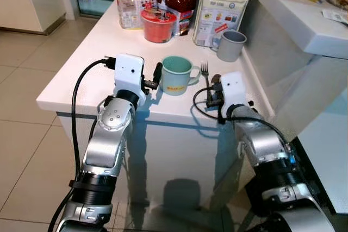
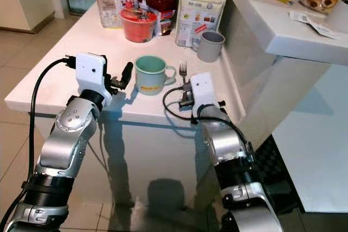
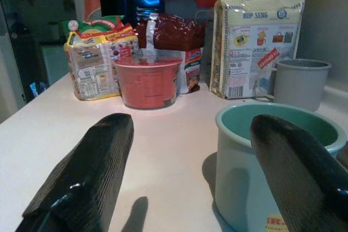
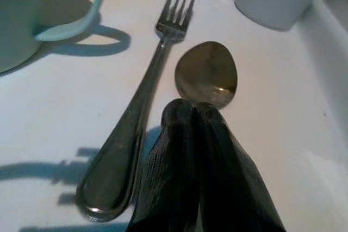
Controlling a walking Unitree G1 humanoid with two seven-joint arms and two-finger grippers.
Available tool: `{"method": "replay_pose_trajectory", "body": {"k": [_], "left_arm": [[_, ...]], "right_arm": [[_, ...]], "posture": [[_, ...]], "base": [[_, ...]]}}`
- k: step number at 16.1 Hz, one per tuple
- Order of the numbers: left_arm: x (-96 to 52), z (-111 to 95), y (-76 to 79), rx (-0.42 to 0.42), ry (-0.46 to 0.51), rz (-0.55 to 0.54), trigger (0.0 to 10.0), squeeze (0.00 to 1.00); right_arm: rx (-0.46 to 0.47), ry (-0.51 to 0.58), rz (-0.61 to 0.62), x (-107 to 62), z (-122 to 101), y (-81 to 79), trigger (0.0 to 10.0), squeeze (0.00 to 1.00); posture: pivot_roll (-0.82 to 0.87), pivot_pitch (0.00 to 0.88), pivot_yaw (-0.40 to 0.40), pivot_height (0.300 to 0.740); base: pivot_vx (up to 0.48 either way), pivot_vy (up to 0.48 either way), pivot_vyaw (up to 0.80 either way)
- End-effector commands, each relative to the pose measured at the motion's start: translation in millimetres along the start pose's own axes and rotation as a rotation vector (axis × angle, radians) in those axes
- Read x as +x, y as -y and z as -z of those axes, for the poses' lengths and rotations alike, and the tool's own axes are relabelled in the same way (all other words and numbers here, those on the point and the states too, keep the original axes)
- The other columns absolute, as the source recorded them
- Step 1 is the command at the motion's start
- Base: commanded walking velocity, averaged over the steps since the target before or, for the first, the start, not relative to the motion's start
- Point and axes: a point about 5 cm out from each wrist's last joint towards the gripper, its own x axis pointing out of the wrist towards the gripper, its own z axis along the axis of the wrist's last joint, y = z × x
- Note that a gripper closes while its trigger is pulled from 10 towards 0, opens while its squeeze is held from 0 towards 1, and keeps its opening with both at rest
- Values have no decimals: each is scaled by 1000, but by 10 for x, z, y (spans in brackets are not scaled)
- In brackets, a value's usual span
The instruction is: Setting the table
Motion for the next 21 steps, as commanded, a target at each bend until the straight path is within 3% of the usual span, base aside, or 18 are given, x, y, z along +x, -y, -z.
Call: {"method": "replay_pose_trajectory", "body": {"k": [1,2,10,13,16,21], "left_arm": [[16,-41,53,4,11,28,10000,0],[15,-45,50,5,12,29,10000,0],[19,-48,58,5,13,36,10000,0],[20,-54,60,4,14,37,10000,0],[33,-58,75,3,15,42,10000,0],[48,-69,68,10,16,47,10000,0]], "right_arm": [[-34,30,-35,6,31,-97,10000,0],[-28,118,-10,6,-120,-72,10000,0],[26,237,62,27,-343,57,10000,0],[50,353,84,-29,-565,99,10000,0],[113,250,189,76,-471,229,10000,0],[336,13,224,220,-86,292,10000,0]], "posture": [[51,0,-67,740],[51,0,-66,740],[47,0,-62,740],[47,0,-63,740],[45,0,-56,740],[53,0,-54,740]], "base": [[0,0,0],[0,0,0],[0,0,0],[0,0,0],[0,0,0],[0,0,0]]}}
